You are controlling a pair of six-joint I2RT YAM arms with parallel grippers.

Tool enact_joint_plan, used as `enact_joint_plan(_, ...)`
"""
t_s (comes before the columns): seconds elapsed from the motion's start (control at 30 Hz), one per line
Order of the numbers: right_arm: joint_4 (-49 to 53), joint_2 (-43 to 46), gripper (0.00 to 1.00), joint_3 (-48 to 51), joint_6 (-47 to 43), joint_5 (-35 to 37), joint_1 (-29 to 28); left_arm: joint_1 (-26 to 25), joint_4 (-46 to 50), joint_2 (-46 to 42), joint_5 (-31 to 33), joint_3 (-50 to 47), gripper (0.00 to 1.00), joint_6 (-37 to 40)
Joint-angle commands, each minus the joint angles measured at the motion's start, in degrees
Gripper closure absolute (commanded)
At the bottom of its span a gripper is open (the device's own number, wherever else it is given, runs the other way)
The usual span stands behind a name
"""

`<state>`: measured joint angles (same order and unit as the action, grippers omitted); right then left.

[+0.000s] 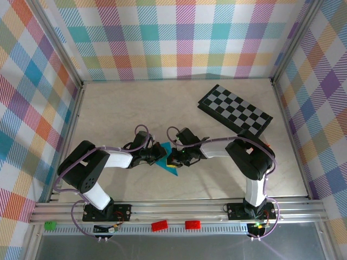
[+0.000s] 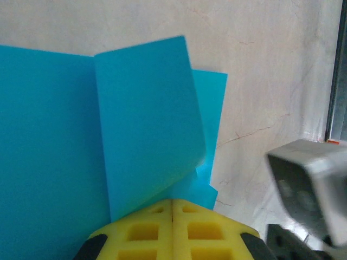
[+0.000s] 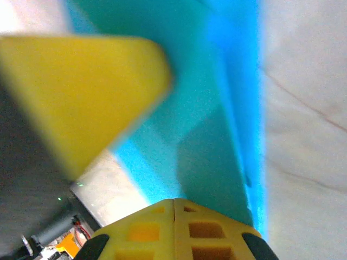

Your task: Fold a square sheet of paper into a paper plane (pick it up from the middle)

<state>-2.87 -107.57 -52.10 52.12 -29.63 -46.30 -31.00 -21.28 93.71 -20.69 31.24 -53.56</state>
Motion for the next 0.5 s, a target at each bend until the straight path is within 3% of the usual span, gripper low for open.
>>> enact_joint_plan(0.0,-0.86,-0.43,0.96,3.51,2.76,-1.84,-0.62,-0.11,4.31,2.36,2.14,-2.24,1.0,-0.38)
enact_joint_plan(0.47,0.93,6.07,0.96,10.76,0.75,-1.4,-2.64,-0.11,5.68,1.93,3.44,-2.42,1.0,-0.76)
